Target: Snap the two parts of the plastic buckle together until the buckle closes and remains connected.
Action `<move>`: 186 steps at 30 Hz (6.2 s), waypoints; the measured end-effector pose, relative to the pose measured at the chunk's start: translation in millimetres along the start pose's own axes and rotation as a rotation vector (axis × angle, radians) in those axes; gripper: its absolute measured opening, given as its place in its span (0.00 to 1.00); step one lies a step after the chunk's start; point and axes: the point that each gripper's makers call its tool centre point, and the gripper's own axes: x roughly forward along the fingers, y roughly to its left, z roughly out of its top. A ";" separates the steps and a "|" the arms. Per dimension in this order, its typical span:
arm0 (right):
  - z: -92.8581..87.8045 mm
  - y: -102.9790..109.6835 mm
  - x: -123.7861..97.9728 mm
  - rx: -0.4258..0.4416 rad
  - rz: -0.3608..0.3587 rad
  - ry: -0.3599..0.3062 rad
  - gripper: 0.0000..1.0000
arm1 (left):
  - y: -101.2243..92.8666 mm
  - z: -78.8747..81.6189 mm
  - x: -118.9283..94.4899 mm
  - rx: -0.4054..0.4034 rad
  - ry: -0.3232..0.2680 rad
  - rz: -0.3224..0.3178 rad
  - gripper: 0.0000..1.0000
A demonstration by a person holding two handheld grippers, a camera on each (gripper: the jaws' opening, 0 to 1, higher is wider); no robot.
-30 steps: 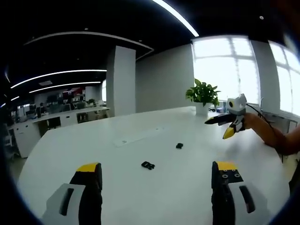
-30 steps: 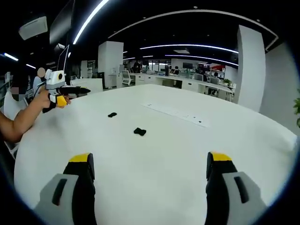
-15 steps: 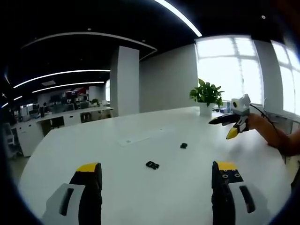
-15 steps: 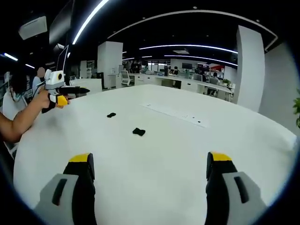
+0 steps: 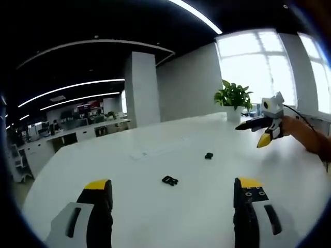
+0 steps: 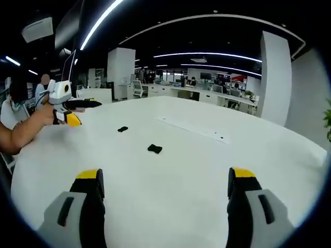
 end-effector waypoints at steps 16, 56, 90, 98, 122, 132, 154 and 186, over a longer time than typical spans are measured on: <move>-17.0 13.2 12.9 0.034 0.055 0.039 0.99 | -7.1 1.2 -4.5 -0.029 -0.018 -0.040 0.98; 8.1 25.8 57.9 0.064 0.069 -0.032 0.94 | -2.4 -6.8 45.3 -0.003 -0.004 -0.060 0.97; 20.2 3.3 82.7 0.061 0.049 -0.030 0.91 | 10.4 -10.2 64.2 -0.013 0.022 -0.115 0.86; 24.6 2.6 87.9 0.049 0.066 -0.032 0.90 | 11.3 -8.2 72.6 0.001 0.036 -0.125 0.85; 32.8 -10.8 108.4 0.035 0.088 -0.030 0.89 | 33.2 17.2 103.0 0.000 0.018 -0.116 0.85; 53.1 -18.9 117.2 0.037 0.080 -0.063 0.89 | 41.7 24.9 116.4 0.016 0.020 -0.108 0.85; 49.8 -37.6 122.5 0.054 0.030 -0.038 0.84 | 44.2 19.7 123.9 0.032 0.059 -0.149 0.80; 12.1 8.3 121.5 -0.077 0.266 0.145 0.47 | 53.5 7.5 121.4 -0.057 0.109 -0.151 0.64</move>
